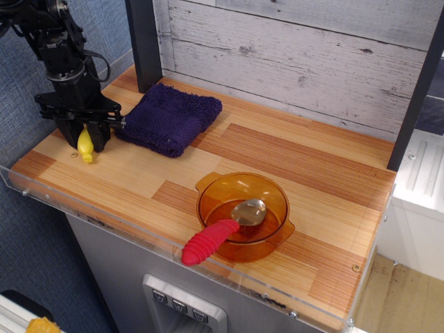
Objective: Place the banana behind the left handle of the bowl.
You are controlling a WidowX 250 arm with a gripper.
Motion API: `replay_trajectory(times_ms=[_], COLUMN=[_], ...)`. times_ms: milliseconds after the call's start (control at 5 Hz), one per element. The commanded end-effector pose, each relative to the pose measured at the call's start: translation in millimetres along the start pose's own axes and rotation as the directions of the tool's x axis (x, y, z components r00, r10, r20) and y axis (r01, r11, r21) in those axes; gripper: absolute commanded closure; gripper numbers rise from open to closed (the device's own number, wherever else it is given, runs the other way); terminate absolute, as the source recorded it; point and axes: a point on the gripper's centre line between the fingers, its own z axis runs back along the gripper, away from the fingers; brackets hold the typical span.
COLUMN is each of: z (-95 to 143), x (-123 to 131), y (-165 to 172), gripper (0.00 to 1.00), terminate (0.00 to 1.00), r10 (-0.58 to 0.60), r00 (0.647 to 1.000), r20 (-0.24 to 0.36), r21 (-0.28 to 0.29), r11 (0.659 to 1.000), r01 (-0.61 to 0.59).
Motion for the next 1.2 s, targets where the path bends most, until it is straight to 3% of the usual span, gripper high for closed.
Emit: replay_trajectory(times_ms=[0, 600, 1000], z=[27, 84, 87], x=[-5, -4, 18], y=[-1, -10, -40], gripper=[1.0, 1.0, 1.0], terminate=[0.0, 0.0, 0.0], r10=[0.007, 0.075, 0.034], r00=[1.0, 0.997, 0.998], r20=[0.009, 0.01, 0.052], r21=[0.023, 0.079, 0.026], r11=[1.0, 0.994, 0.999], r01=[-0.008, -0.076, -0.035])
